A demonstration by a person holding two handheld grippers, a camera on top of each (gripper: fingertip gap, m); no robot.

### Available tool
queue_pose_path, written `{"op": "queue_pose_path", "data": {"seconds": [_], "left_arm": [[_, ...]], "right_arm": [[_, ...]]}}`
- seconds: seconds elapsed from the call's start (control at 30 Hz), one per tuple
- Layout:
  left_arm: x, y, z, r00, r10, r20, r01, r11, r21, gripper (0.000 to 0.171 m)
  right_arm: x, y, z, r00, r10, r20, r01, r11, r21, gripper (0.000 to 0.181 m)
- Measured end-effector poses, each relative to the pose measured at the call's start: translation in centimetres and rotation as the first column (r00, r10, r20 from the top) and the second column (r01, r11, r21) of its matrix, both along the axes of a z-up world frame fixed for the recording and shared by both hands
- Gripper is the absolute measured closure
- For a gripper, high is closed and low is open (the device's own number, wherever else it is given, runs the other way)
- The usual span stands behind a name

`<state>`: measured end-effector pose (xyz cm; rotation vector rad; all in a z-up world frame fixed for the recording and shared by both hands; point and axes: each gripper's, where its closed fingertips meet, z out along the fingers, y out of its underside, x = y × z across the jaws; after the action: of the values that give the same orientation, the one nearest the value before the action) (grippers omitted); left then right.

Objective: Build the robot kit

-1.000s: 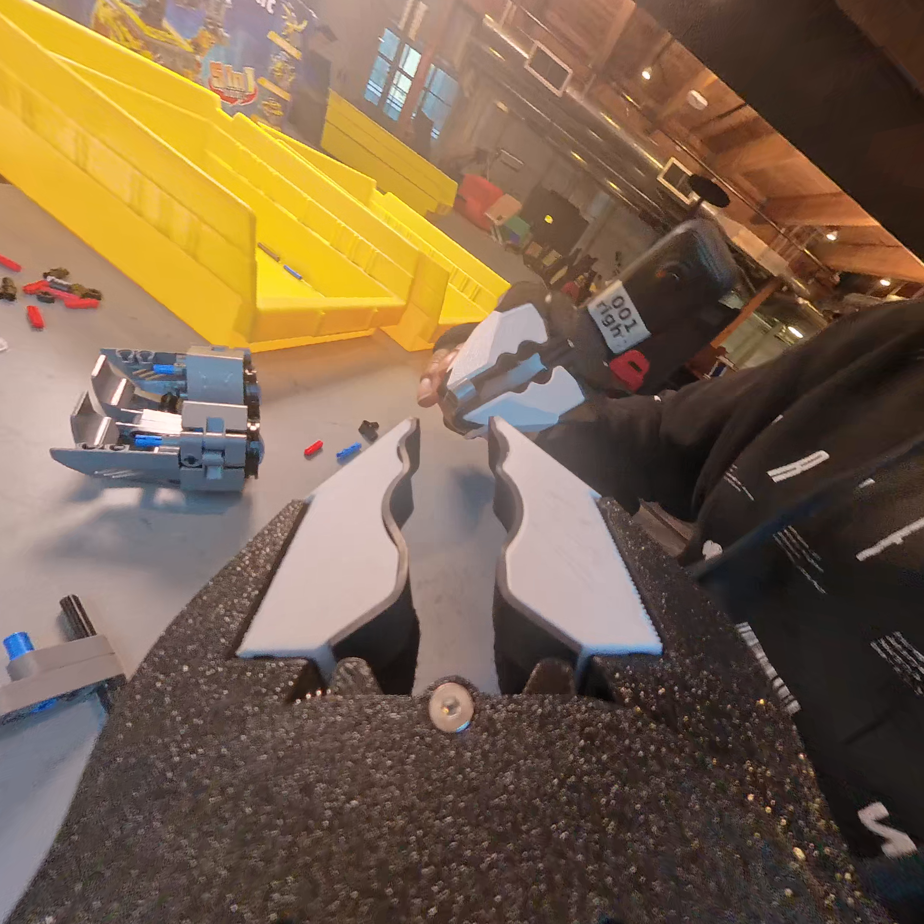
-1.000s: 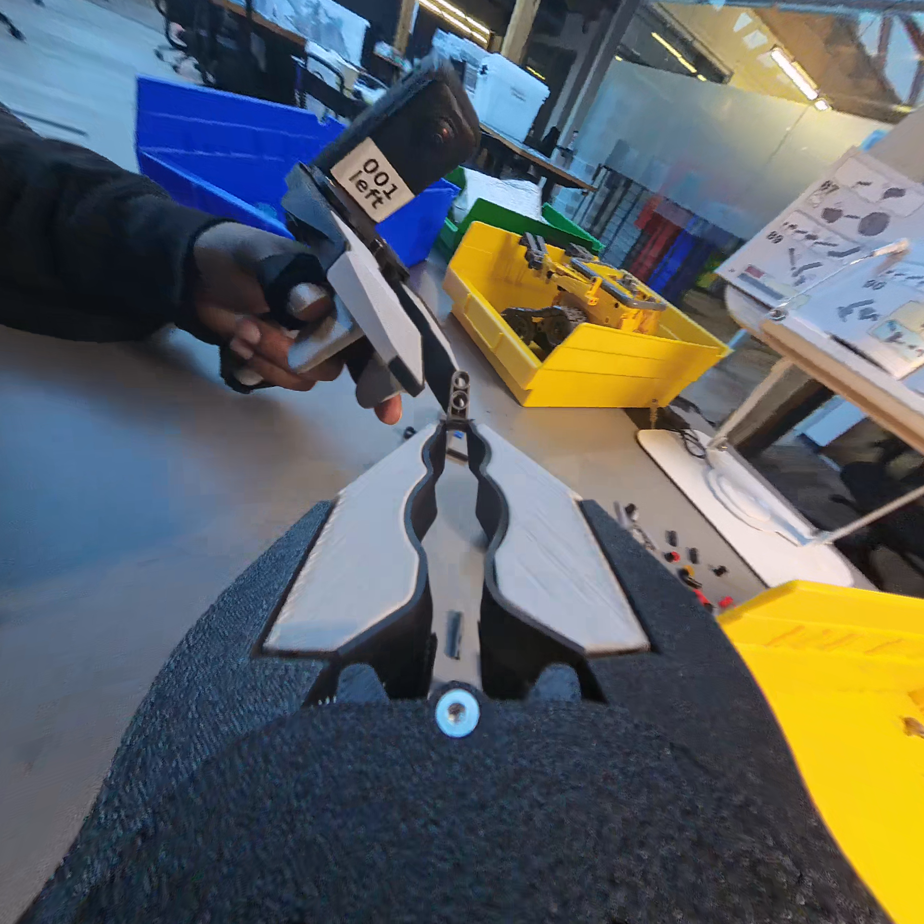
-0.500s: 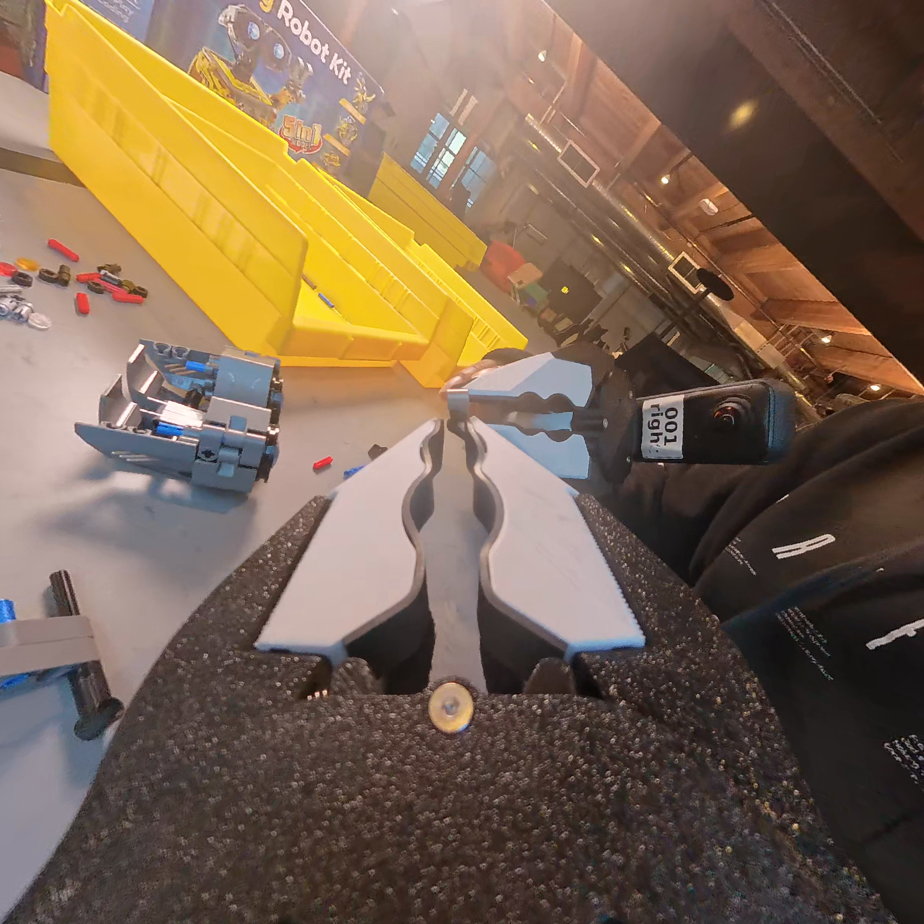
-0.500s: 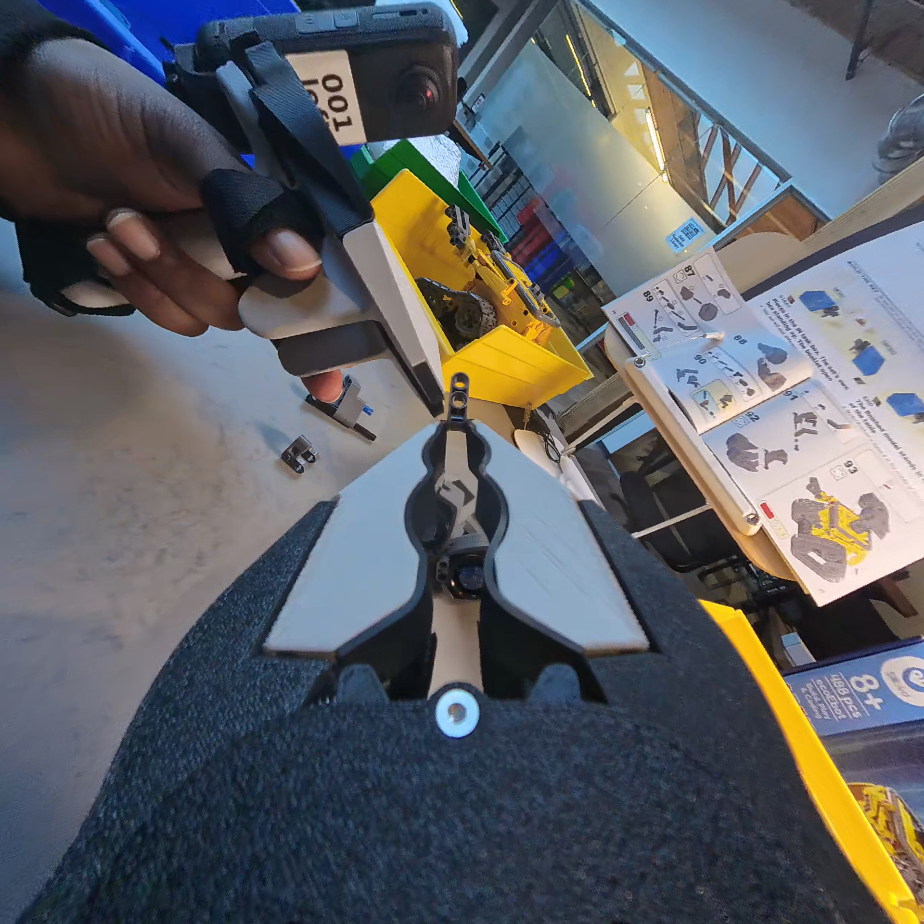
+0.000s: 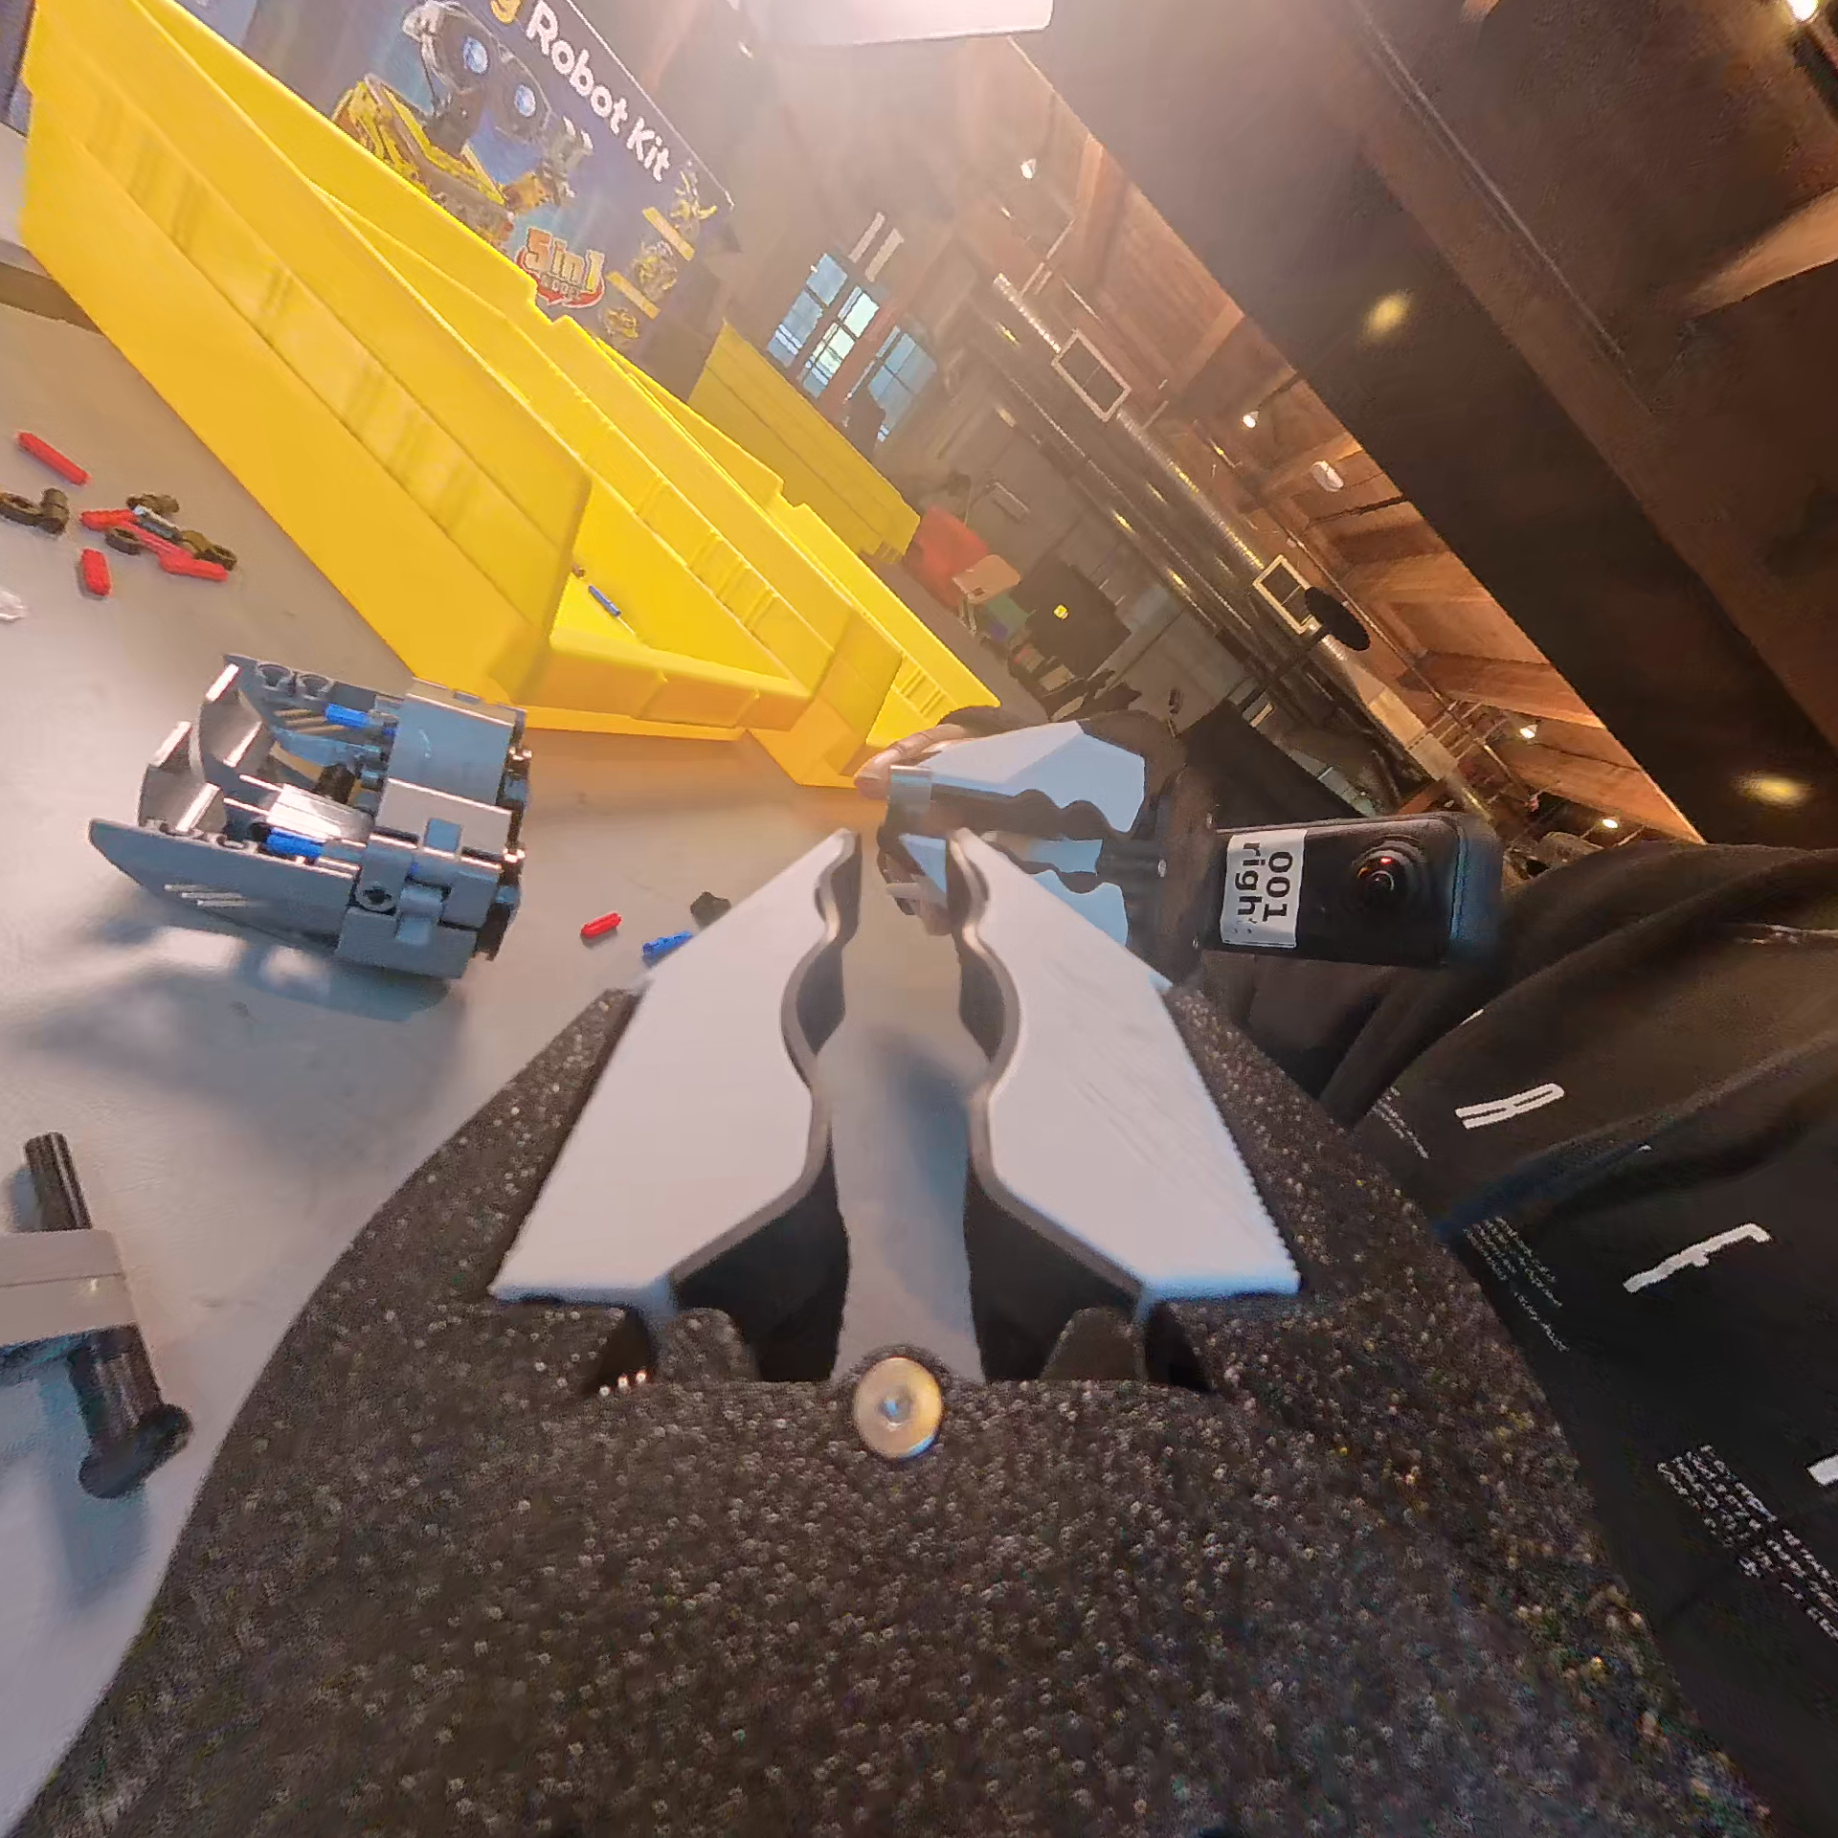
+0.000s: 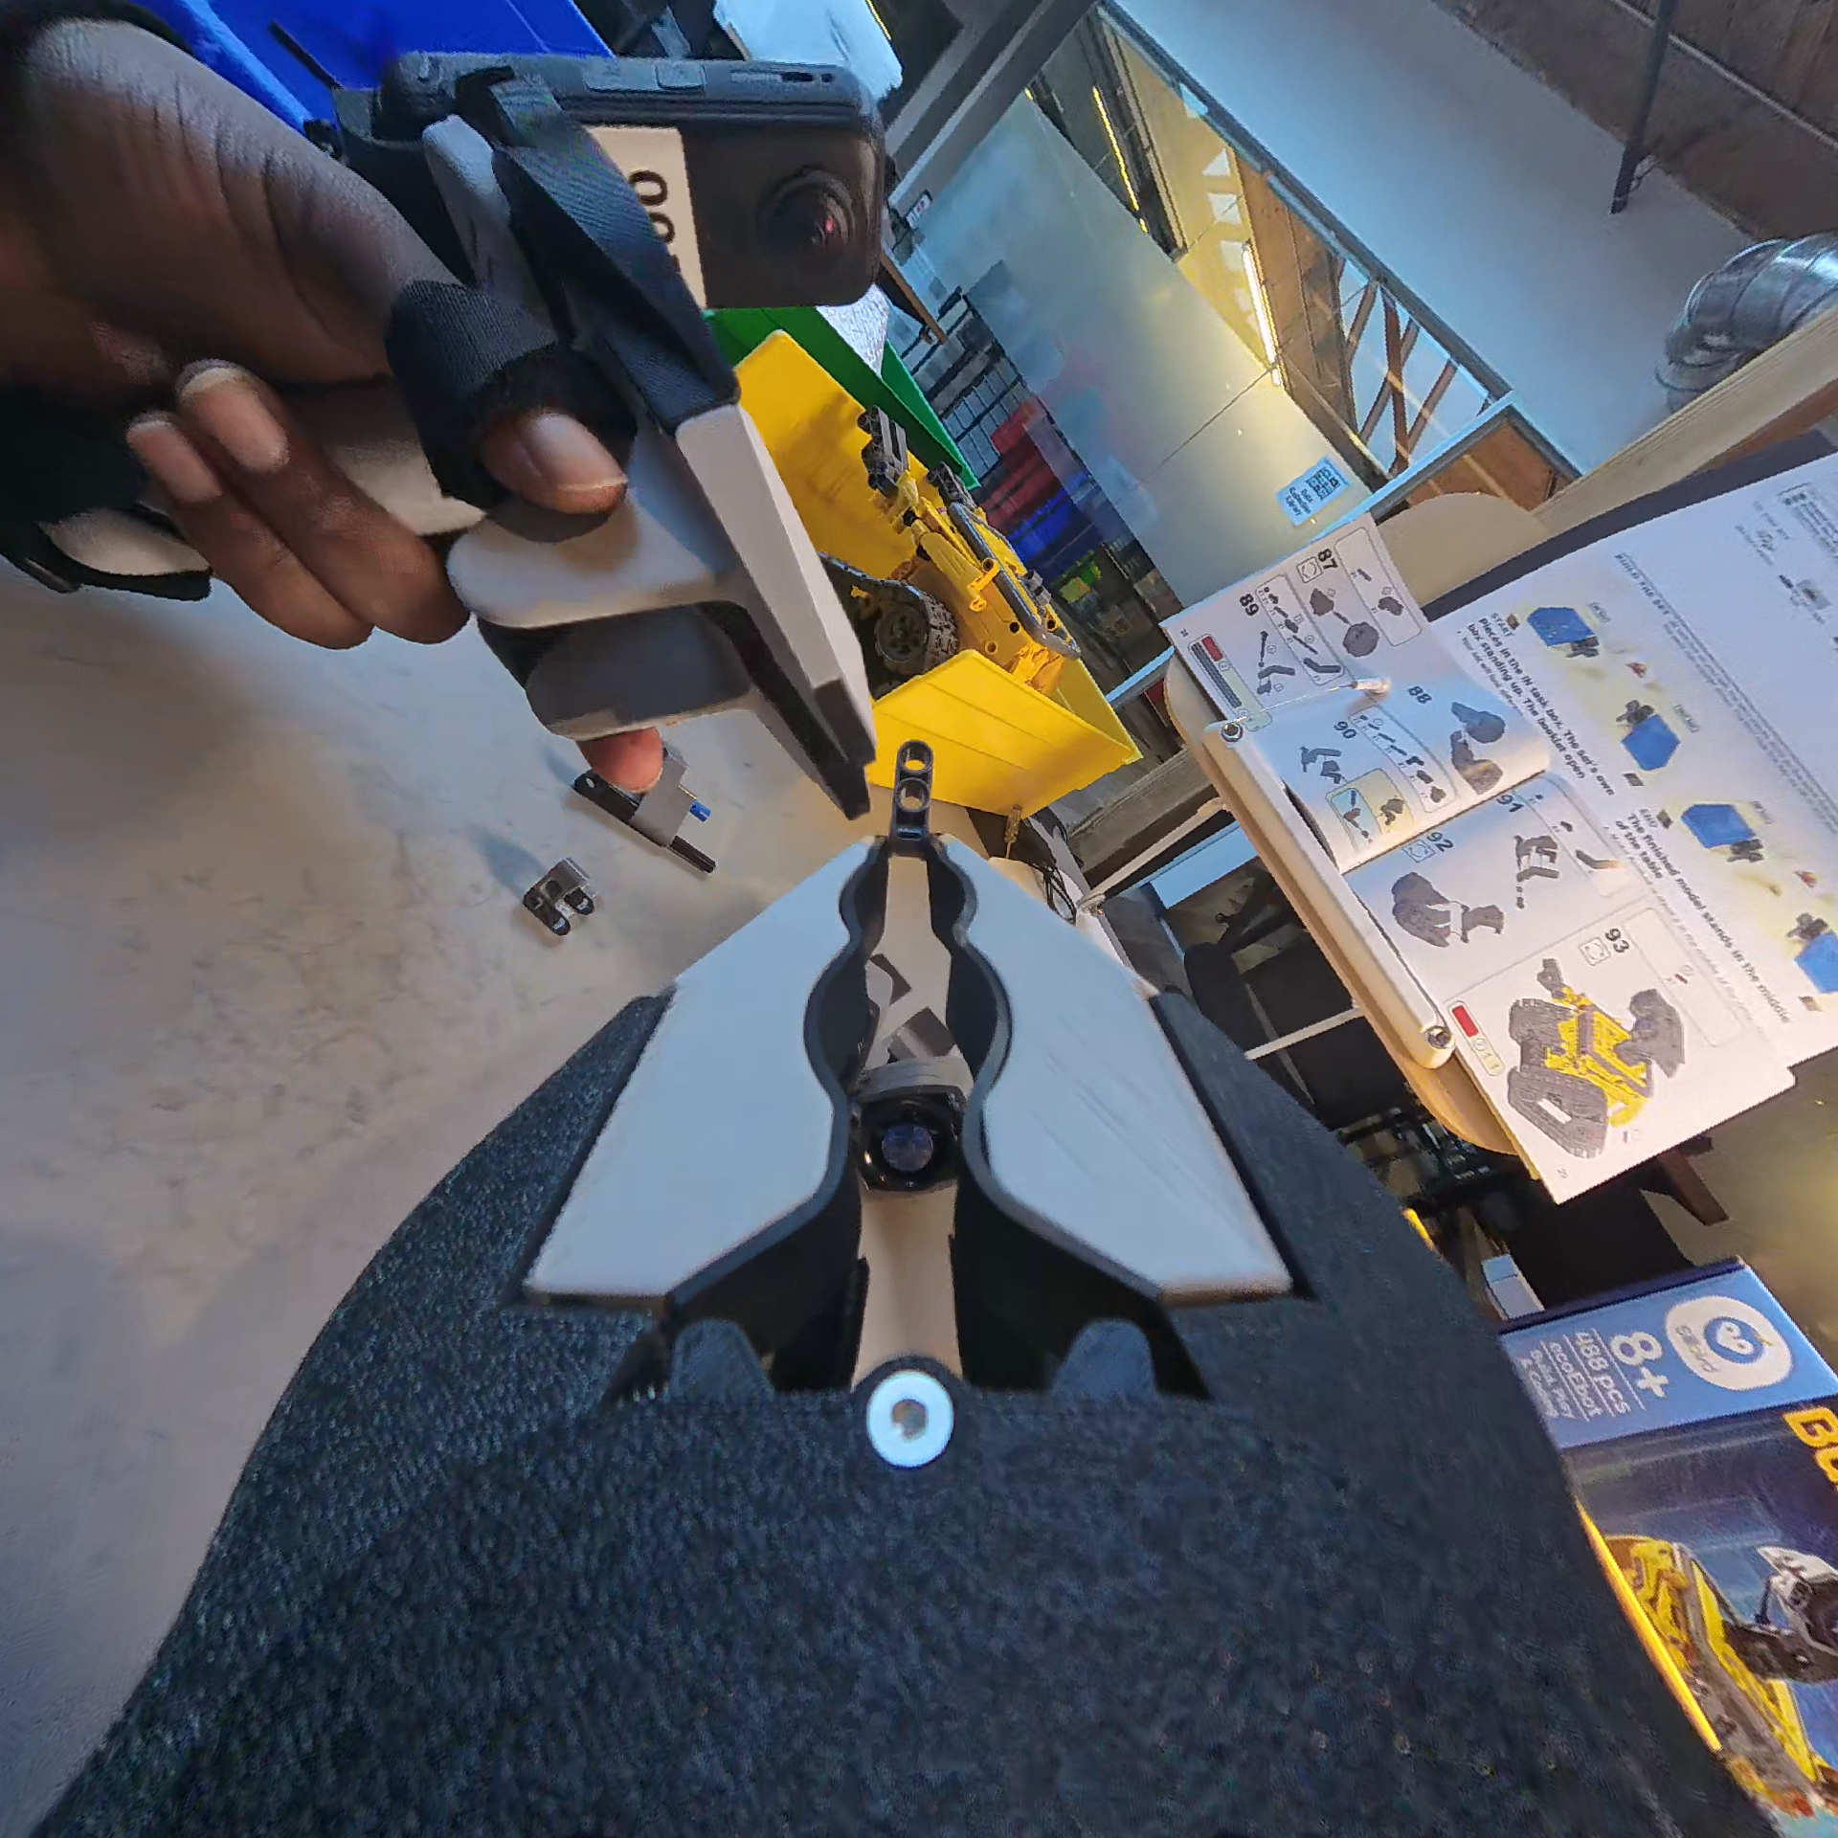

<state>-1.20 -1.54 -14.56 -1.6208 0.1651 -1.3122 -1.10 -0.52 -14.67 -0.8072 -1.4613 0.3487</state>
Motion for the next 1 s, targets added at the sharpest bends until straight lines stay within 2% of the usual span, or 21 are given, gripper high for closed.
{"op": "queue_pose_path", "data": {"seconds": [0.1,0.23,0.43,0.5,0.63,0.87,1.0], "left_arm": [[0.4,0.0,0.0,1.0,-0.01,0.002,0.01,1.0,-0.003,0.15],[0.6,0.0,-0.2,1.0,-0.013,0.005,0.013,1.0,-0.007,0.164],[0.5,-0.2,-0.2,1.0,-0.019,-0.016,0.019,1.0,0.005,0.165],[0.6,-0.5,-0.2,0.999,-0.036,-0.04,0.037,0.999,0.028,0.165],[0.6,-1.2,0.0,0.987,-0.062,-0.148,0.078,0.991,0.107,0.165],[0.9,-1.6,0.1,0.986,-0.088,-0.141,0.105,0.988,0.118,0.165],[1.1,-1.8,0.1,0.983,-0.109,-0.15,0.127,0.985,0.115,0.165]], "right_arm": [[-0.1,-0.2,-0.1,1.0,0.007,0.004,-0.007,1.0,0.012,0.175],[-0.3,-0.7,-0.3,1.0,0.018,0.014,-0.019,0.999,0.037,0.175],[-0.2,-0.9,-0.3,0.999,0.031,0.01,-0.031,0.999,0.04,0.175],[-0.2,-1.3,-0.3,0.997,0.073,0.001,-0.073,0.997,0.002,0.175],[0.4,-2.6,-0.7,0.974,0.227,-0.014,-0.225,0.951,-0.213,0.174],[0.6,-3.1,-0.6,0.965,0.26,-0.022,-0.258,0.938,-0.231,0.181],[1.1,-2.9,-0.2,0.952,0.301,-0.048,-0.3,0.897,-0.325,0.169]]}}
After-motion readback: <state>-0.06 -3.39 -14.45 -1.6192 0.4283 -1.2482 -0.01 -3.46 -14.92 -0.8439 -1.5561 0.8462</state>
